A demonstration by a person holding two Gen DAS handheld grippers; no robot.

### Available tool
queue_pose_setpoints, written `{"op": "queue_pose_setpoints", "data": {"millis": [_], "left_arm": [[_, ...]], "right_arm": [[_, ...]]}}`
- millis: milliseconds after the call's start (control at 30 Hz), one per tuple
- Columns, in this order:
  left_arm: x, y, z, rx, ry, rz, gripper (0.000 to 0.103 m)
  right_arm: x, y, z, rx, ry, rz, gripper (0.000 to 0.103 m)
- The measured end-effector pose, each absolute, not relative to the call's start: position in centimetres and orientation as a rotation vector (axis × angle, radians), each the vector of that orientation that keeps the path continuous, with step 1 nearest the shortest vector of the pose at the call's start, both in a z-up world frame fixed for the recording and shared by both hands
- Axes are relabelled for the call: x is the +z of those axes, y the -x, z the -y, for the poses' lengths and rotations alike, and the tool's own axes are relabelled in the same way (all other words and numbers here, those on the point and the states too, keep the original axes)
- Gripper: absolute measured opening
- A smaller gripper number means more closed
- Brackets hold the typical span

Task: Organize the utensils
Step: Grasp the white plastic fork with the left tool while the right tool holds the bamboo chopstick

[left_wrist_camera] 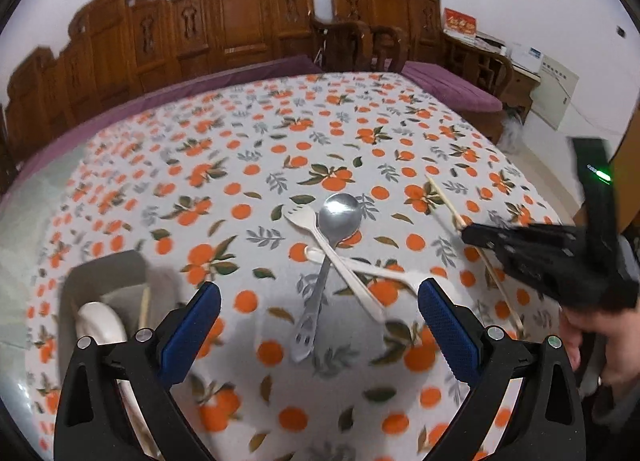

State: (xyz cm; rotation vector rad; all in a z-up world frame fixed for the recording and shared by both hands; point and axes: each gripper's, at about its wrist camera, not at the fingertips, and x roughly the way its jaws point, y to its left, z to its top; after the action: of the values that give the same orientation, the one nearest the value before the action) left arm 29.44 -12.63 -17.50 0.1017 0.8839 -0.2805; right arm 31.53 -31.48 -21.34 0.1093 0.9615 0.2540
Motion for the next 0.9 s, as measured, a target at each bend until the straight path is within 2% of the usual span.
{"op": "queue_pose_setpoints", "data": {"millis": [133,233,433,467,500,567,667,767,900], "left_arm": [[-19.5,-32.3,13.7,-0.279,-0.112,-0.936,0.087],[-20.8,-34.1,14.3,-0.272,-0.121,-0.963,0.077],[-22.6,-36.3,14.5,-0.286,-0.043,-1.036,0.042],[-22.8,-36.5,14.6,-0.286,-0.029,-1.043,0.033],[-22.8,-36.6,14.6,-0.276,-0.029,-1.043,0.029],[-22.9,-36.6,14.8,-0.267,-0.033,-1.037,0.027],[-23.0,-36.4,15.3,-0.254,-0.083,-1.031,0.013],[-22.7,-36.1,15.4,-0.258,-0.101,-1.025,0.006],[-22.0,-35.7,15.3,-0.263,-0.110,-1.007,0.005]], "right_arm": [[-21.2,-31.4,31.4,0.267,-0.112,-0.956,0.006],[-21.3,-31.5,31.6,0.271,-0.132,-0.960,0.006],[-21.3,-31.8,31.4,0.292,-0.157,-0.962,0.006],[-21.3,-31.8,31.3,0.296,-0.157,-0.961,0.006],[-21.3,-31.9,31.2,0.298,-0.157,-0.962,0.006],[-21.2,-31.8,31.2,0.303,-0.159,-0.961,0.006],[-21.2,-31.8,31.2,0.304,-0.159,-0.960,0.006],[-21.2,-31.7,31.2,0.302,-0.160,-0.962,0.006],[-21.1,-31.5,31.0,0.304,-0.156,-0.959,0.006]]}}
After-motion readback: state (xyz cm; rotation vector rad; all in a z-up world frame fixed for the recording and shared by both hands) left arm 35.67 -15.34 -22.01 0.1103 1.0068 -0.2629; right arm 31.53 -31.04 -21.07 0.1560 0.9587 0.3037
